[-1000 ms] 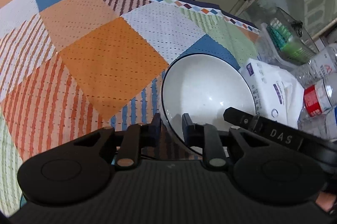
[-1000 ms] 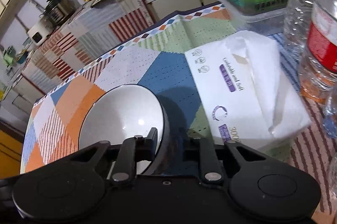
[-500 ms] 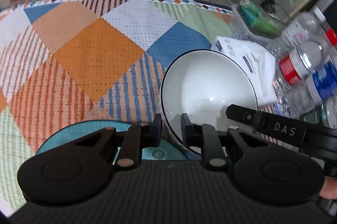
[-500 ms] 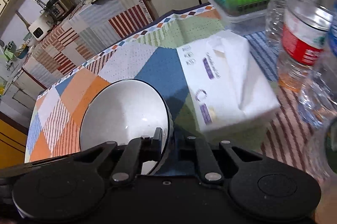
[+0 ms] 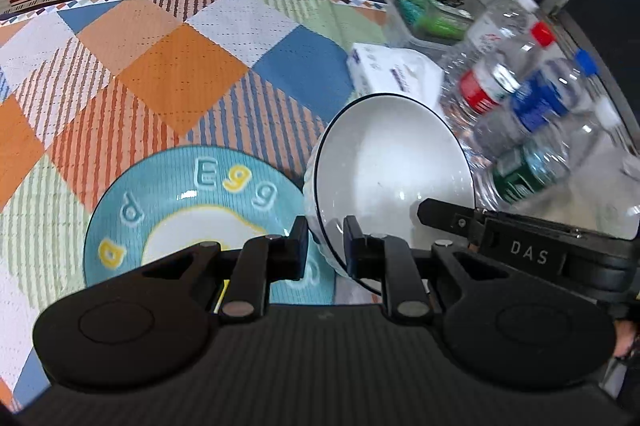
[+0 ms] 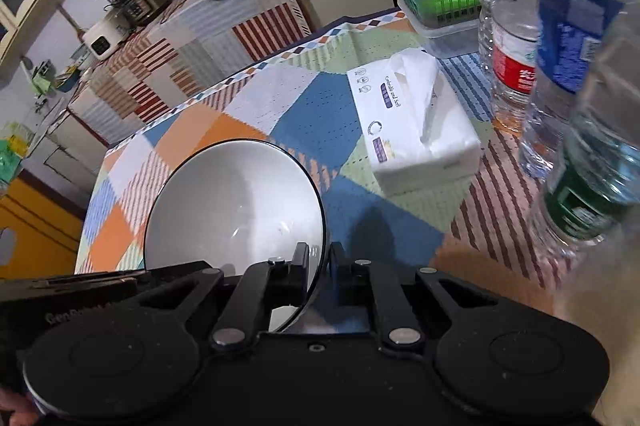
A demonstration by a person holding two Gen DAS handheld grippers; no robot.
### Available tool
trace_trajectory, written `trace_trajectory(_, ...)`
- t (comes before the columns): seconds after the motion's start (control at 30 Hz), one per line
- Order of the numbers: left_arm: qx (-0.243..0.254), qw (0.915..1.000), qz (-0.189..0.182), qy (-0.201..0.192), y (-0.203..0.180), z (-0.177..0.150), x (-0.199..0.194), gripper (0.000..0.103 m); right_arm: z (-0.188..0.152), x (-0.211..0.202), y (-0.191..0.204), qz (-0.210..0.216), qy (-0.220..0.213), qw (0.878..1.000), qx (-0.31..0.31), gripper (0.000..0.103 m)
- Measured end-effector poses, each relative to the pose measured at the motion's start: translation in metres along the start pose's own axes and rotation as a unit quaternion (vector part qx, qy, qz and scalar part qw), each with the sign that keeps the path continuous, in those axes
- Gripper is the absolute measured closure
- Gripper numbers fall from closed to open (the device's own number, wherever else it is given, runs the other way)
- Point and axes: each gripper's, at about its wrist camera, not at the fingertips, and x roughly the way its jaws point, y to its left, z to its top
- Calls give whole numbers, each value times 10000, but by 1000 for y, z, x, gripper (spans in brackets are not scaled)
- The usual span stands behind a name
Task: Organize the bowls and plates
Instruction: 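Carry the white bowl with both grippers toward the two stacked bowls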
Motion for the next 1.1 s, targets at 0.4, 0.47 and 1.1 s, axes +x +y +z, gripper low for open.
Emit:
trace_trajectory(0.4,-48,9994,-51,331,-8,-60,-74,86,-48,-69,22,434,250,9970,-585,89)
trace_trajectory(0.47,-98,9992,-84,379,-7,-71,-83,86,-58,-78,26,484,298,9959,-698,89)
trace_trajectory(1.1,-137,9921,-64,1245,1,-135,-96,87,-111,-100,43,728,698,9910,-875,89)
